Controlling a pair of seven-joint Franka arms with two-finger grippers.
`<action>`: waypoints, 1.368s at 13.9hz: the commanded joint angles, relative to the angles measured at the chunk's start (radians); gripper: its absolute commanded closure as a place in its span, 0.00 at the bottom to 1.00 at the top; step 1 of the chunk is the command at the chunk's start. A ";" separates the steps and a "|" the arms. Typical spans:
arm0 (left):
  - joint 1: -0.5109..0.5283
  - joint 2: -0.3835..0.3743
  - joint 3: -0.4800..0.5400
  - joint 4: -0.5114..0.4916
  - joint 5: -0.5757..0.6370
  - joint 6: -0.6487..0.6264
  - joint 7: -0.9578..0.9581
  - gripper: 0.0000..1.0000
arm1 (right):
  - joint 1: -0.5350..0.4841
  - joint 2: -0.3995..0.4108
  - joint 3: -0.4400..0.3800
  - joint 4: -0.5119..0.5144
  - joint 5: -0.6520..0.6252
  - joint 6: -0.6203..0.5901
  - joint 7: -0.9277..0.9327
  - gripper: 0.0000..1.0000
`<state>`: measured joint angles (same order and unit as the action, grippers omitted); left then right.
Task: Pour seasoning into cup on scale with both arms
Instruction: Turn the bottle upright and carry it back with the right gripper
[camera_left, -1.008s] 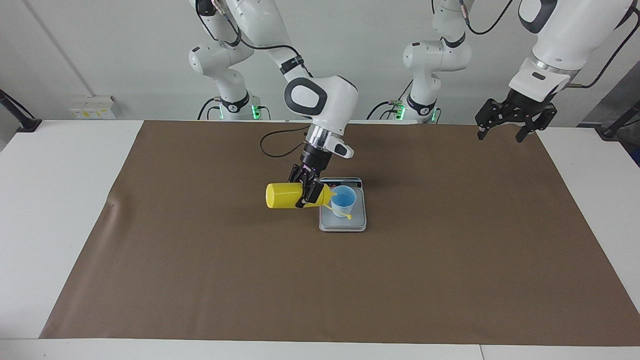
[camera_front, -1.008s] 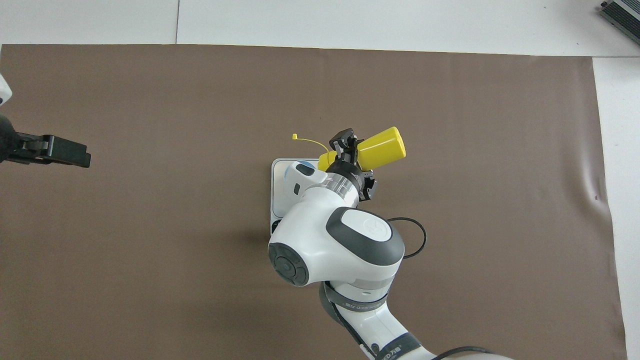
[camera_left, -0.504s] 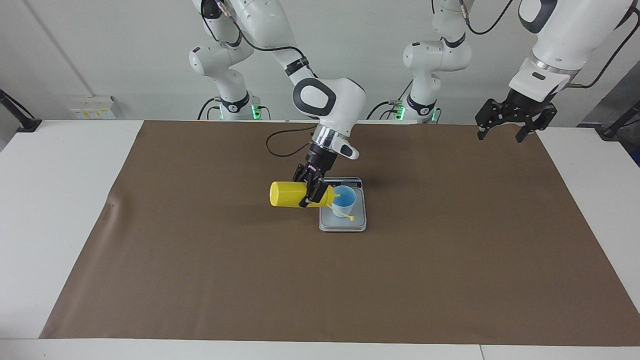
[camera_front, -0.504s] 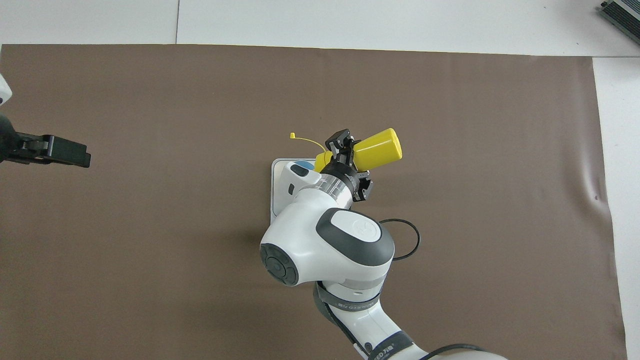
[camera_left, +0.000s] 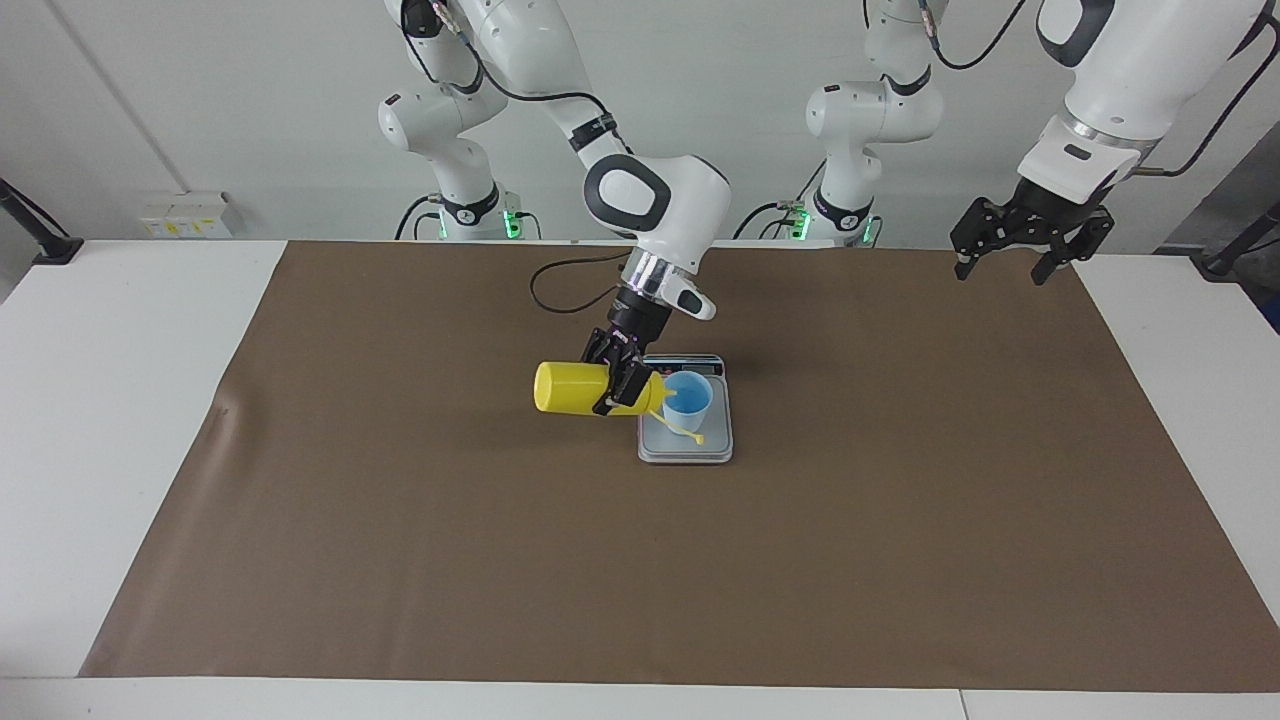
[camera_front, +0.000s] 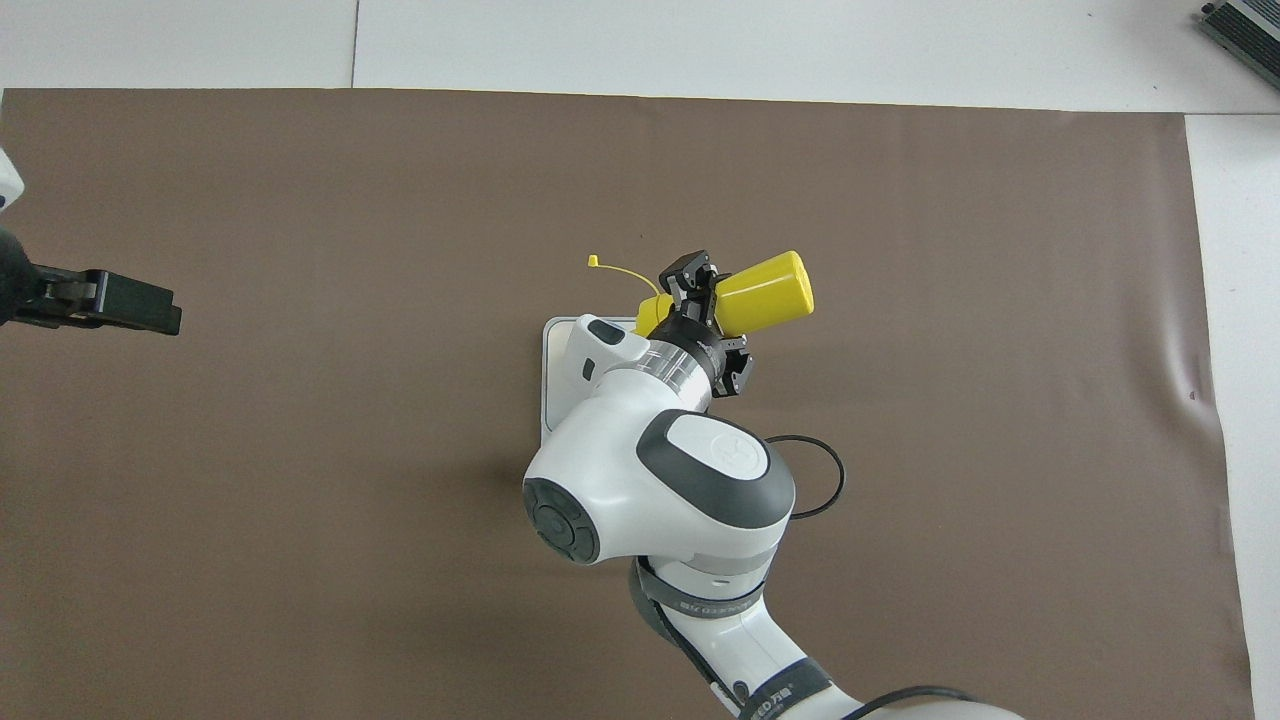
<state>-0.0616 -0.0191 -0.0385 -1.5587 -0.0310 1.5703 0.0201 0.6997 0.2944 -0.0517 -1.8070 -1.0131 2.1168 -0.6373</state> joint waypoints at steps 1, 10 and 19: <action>0.013 -0.008 -0.009 -0.009 0.005 -0.012 0.006 0.00 | -0.028 -0.053 0.007 0.000 0.005 -0.012 0.008 1.00; 0.005 -0.008 -0.011 -0.009 0.029 -0.016 0.015 0.00 | -0.147 -0.179 0.006 -0.005 0.526 -0.006 -0.031 1.00; 0.020 -0.010 -0.009 -0.009 0.028 -0.016 0.008 0.00 | -0.431 -0.287 0.004 -0.037 1.203 -0.051 -0.457 1.00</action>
<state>-0.0591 -0.0191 -0.0386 -1.5587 -0.0195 1.5643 0.0214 0.3149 0.0338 -0.0594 -1.8128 0.0950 2.0612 -1.0150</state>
